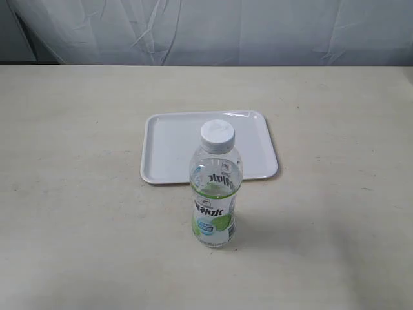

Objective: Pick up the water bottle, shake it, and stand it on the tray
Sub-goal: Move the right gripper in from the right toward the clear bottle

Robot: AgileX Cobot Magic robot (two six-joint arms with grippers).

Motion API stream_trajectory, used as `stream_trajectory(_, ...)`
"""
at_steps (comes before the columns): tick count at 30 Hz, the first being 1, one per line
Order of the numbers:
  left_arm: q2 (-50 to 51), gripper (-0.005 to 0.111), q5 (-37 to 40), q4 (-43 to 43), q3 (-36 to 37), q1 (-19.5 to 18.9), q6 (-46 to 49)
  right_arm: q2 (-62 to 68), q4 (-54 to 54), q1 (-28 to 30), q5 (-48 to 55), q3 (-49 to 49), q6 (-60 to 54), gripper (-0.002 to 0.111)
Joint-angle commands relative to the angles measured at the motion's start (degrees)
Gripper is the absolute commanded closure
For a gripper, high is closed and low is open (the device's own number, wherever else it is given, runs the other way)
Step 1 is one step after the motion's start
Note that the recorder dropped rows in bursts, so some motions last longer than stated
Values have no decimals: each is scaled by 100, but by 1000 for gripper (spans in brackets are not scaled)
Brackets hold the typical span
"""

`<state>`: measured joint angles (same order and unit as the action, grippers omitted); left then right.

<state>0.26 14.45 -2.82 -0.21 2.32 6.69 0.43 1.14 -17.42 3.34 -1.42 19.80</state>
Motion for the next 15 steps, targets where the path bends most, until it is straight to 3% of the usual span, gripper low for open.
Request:
stream_trajectory(1, -26, 106, -77, 13, 21, 2, -14, -43, 1255, -16, -1206, -44, 1872, 109)
stream_trajectory(2, -26, 106, -77, 13, 21, 2, -14, -43, 1117, -71, -1206, -110, 2329, 109)
stream_trajectory(4, -26, 106, -77, 13, 21, 2, -14, -43, -631, -375, -1663, -436, 3134, 109)
stream_trajectory(5, -26, 106, -77, 13, 21, 2, -14, -43, -2641, -580, -2252, -655, 3176, 109)
stream_trajectory(7, -26, 106, -77, 13, 21, 2, -14, 270, -4661, -664, -1732, -991, 3567, 109)
stream_trajectory(9, -26, 106, -77, 13, 21, 2, -14, 1235, -5033, -664, -425, -1111, 4404, 109)
stream_trajectory(12, -26, 106, -77, 13, 21, 2, -14, 3447, -5059, -675, -1700, -1128, 4487, 109)
stream_trajectory(15, -26, 106, -77, 13, 21, 2, -14, 5179, -5280, -675, -1894, -1145, 4487, 109)
